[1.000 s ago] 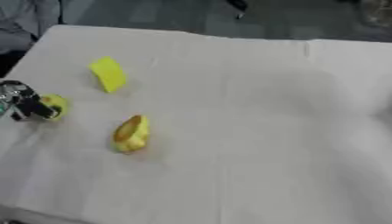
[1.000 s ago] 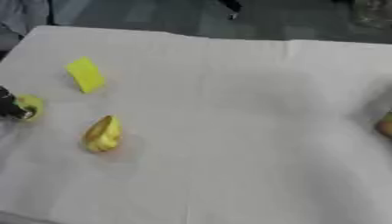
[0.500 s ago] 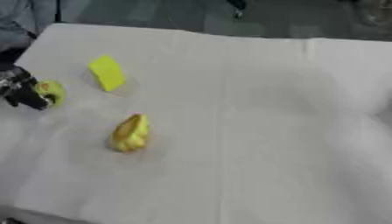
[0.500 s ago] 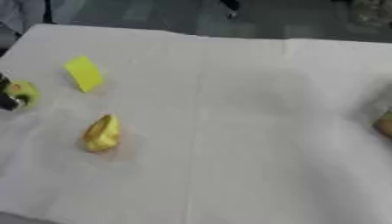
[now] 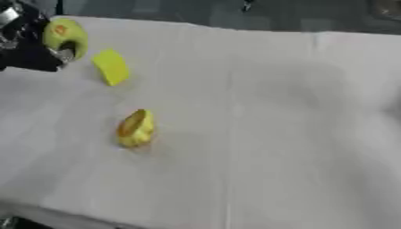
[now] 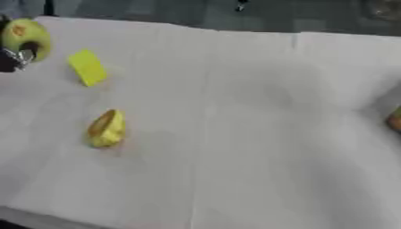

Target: Pick up the objects with one hand, pass them to the other hand, and then place them into the box on the other side of the table.

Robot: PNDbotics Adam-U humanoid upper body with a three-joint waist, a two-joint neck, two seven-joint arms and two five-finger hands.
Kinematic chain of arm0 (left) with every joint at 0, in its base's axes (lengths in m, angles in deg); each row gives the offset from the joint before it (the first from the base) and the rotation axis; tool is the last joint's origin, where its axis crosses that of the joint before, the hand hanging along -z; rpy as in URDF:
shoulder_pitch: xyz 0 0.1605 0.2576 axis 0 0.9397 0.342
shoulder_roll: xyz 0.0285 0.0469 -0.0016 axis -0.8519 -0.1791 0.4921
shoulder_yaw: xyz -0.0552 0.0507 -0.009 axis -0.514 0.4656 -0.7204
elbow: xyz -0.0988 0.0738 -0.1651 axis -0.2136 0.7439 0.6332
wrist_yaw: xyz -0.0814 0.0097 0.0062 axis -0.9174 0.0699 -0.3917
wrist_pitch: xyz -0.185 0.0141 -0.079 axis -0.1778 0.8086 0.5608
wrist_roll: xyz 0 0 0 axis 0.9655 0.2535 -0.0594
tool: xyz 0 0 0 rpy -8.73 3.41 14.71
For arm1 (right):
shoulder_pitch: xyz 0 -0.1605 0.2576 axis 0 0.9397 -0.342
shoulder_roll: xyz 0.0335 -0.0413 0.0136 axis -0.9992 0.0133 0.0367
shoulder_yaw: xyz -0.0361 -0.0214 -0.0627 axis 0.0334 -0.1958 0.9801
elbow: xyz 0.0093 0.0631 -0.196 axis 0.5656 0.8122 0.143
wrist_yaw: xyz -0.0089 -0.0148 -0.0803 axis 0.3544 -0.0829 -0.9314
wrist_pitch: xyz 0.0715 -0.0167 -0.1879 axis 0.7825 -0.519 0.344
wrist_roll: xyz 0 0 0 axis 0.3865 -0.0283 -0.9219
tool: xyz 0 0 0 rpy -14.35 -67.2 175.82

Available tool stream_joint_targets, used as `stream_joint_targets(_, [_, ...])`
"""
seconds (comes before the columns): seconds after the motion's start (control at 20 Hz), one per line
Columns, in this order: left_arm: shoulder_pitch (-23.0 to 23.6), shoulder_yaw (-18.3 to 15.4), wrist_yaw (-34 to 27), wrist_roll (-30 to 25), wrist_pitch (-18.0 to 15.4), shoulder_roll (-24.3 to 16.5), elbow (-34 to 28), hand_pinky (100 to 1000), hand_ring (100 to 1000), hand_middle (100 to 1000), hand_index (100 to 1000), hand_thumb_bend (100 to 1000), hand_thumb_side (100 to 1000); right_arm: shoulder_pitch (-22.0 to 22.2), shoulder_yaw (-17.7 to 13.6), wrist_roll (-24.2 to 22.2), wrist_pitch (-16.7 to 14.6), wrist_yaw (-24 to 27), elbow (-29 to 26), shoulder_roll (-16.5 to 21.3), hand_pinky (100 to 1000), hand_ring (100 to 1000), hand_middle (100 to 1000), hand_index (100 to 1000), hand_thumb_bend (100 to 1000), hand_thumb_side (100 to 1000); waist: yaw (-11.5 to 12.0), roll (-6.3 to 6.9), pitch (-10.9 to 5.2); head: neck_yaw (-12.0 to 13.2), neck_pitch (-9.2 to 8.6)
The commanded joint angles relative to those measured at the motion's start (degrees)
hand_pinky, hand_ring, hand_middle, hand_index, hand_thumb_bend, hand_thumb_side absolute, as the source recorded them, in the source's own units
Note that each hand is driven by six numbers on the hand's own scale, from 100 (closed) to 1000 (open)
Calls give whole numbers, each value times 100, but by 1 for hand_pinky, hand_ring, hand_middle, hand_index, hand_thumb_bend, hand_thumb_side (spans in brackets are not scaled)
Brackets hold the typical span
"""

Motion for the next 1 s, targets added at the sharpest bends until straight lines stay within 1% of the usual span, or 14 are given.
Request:
stream_joint_targets(0.05, [-262, 100, -57, 132, -395, 70, -154, 565, 506, 416, 376, 100, 184, -143, 7, -39, -15, 12, -118, 191, 789, 903, 776, 887, 100, 550, -6, -48, -254, -38, 10])
stream_joint_targets(0.15, [-442, 254, 34, 243, -665, 291, -156, 558, 503, 413, 374, 100, 182, -171, 22, -50, -17, 9, -138, 179, 789, 903, 776, 886, 100, 549, -10, -53, -261, -71, -11])
stream_joint_targets(0.25, [-613, 401, 183, 386, -890, 560, -157, 548, 499, 409, 372, 100, 181, -189, 31, -54, -18, 7, -153, 169, 789, 904, 776, 887, 100, 548, -14, -59, -269, -155, -44])
stream_joint_targets(0.4, [-828, 619, 364, 558, -1081, 947, -157, 545, 496, 406, 369, 100, 188, -204, 34, -50, -16, 4, -167, 146, 789, 904, 776, 887, 100, 547, -31, -65, -284, -277, -65])
stream_joint_targets(0.55, [-987, 832, 473, 635, -1185, 1285, -157, 544, 494, 405, 367, 100, 195, -208, 33, -43, -16, 7, -172, 126, 789, 904, 776, 887, 100, 546, -57, -75, -296, -408, -38])
stream_joint_targets(0.65, [-1052, 945, 534, 648, -1221, 1477, -157, 543, 493, 404, 365, 100, 198, -208, 30, -36, -17, 9, -175, 116, 789, 904, 776, 887, 100, 545, -71, -84, -301, -583, -9])
stream_joint_targets(0.85, [-1116, 1103, 644, 722, -1270, 1823, -157, 536, 488, 399, 359, 100, 209, -211, 24, -27, -21, 16, -178, 101, 789, 904, 776, 887, 100, 541, -96, -115, -302, -1057, 52])
stream_joint_targets(0.95, [-1117, 1181, 704, 786, -1330, 1978, -157, 534, 486, 398, 356, 100, 213, -216, 26, -28, -24, 19, -180, 94, 789, 904, 776, 887, 100, 540, -111, -134, -300, -1207, 87])
stream_joint_targets(1.0, [-1110, 1226, 727, 819, -1385, 2052, -157, 532, 485, 397, 354, 100, 217, -221, 30, -33, -21, 18, -179, 89, 790, 904, 776, 887, 100, 541, -120, -144, -299, -1243, 105])
